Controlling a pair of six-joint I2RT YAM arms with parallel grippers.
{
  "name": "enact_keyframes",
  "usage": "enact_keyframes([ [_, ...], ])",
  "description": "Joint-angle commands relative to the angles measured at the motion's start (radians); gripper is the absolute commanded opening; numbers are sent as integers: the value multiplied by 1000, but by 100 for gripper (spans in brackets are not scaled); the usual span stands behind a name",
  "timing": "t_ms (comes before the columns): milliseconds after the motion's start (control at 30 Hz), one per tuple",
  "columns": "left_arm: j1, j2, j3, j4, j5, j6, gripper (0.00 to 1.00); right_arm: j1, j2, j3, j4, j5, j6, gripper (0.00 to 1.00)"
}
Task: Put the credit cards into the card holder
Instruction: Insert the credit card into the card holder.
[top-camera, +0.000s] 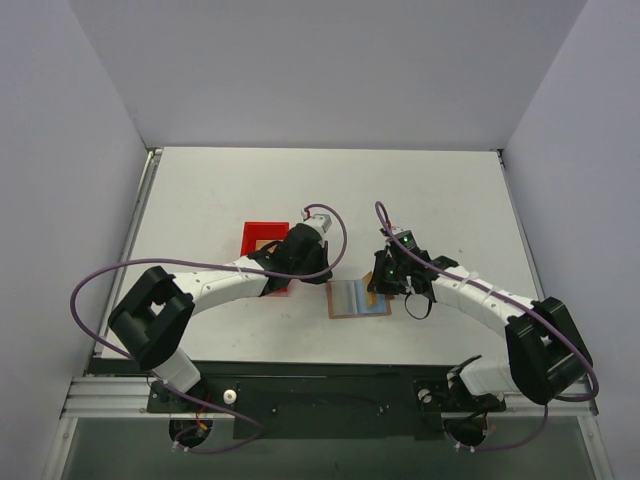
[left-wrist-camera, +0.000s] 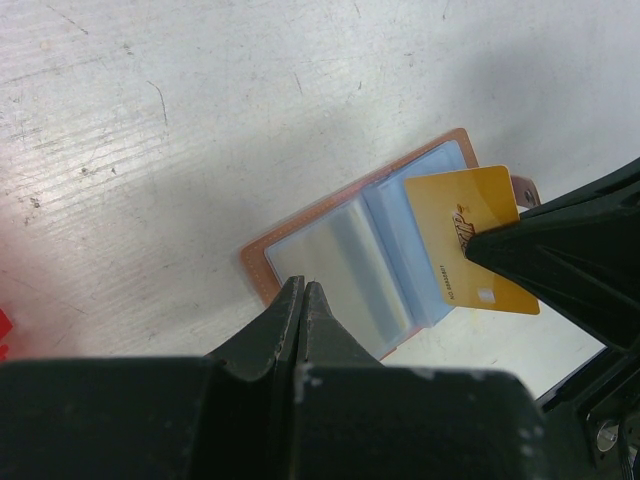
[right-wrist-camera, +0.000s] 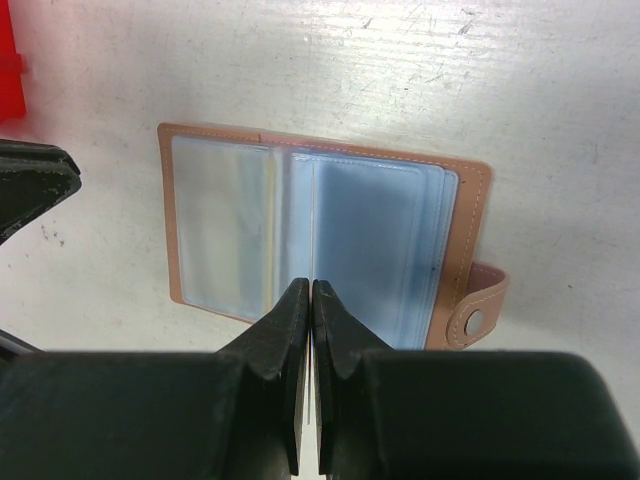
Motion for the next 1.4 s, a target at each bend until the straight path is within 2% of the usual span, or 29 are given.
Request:
enact_keyframes([
  [0, -4, -1, 25, 27, 4, 11, 0, 7, -28, 20, -18, 4, -10, 0],
  [533, -4, 7, 26, 39, 7, 9, 0, 7, -28, 21, -21, 47, -10, 0],
  [800, -4, 68, 40, 92, 46, 8, 0, 4, -7, 18, -1, 34, -3, 0],
  [1367, -2, 105, -83, 128, 53, -11, 0, -2, 25, 14, 25, -32, 9, 0],
])
